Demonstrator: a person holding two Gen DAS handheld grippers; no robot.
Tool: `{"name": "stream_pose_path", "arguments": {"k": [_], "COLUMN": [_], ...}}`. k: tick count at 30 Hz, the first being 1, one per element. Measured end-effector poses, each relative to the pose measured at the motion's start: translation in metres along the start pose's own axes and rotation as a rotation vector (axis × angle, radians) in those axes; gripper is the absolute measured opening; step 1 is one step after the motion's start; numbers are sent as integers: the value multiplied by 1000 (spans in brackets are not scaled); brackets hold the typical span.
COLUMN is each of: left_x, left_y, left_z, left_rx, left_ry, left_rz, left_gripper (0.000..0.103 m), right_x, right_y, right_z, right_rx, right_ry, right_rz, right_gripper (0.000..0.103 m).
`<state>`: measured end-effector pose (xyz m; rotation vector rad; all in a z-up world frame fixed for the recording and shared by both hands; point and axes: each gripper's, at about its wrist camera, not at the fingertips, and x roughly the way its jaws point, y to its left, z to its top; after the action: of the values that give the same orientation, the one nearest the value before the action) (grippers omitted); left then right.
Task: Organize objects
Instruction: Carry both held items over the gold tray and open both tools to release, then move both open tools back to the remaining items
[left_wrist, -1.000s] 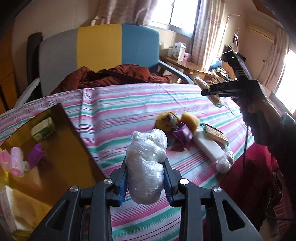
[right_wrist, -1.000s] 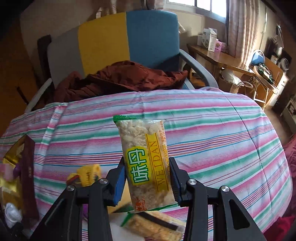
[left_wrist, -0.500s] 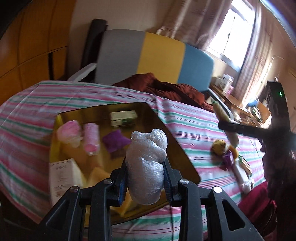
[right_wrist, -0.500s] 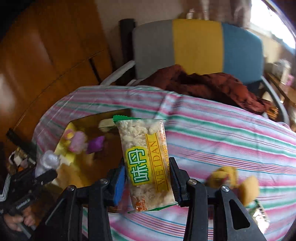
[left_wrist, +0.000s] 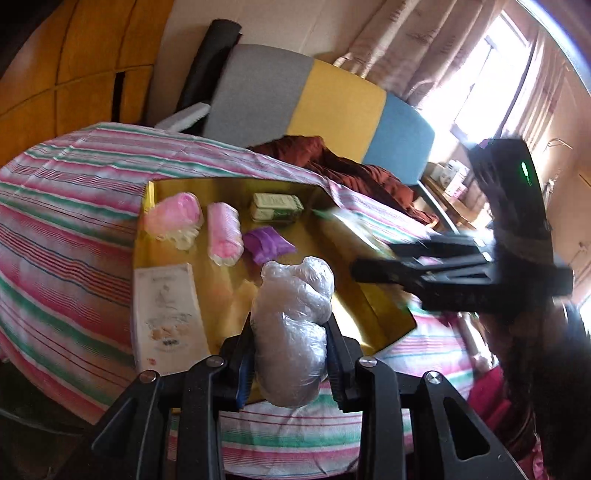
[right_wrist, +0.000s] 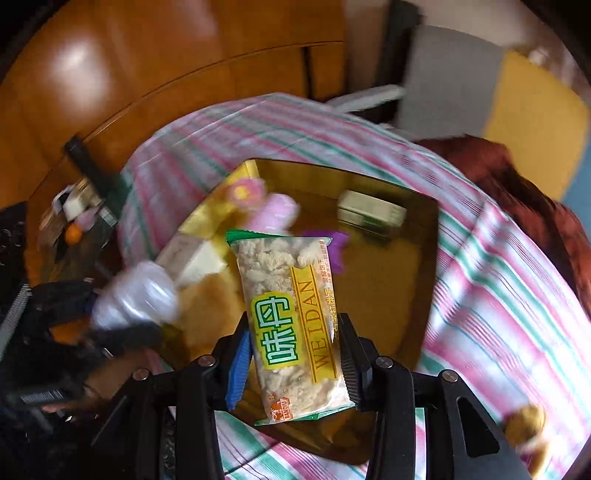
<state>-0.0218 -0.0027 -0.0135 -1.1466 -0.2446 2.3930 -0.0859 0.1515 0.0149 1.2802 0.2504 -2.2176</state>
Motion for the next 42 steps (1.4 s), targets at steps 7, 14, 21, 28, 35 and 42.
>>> {"name": "stream_pose_path", "arguments": {"k": [7,14,21,28,35,42], "left_x": [2,31,42,20,8,3], "left_y": [12,35,60,51,13,-6], "left_z": [22,61,57,40,34,26], "left_rx": [-57,-137,-256,-219,-62,-8], "left_ry": [-48,-44,-2,-33,-74,-68], "left_rz": [67,201,197,239,268,266], "left_gripper": [32,39,50,50,50,50], "right_x": [20,53,74,56,24,-7], "right_y": [15,1,-30,-21,-3,2], "right_z": [37,55,39,16,-2,-27], "right_rx": [-92,117,386,369,294,302], "right_ry": [8,34,47,-1,-85,-154], "right_rz": [28,-29,122,69,-73,-203], "right_gripper": [43,45,59,64,78,99]}}
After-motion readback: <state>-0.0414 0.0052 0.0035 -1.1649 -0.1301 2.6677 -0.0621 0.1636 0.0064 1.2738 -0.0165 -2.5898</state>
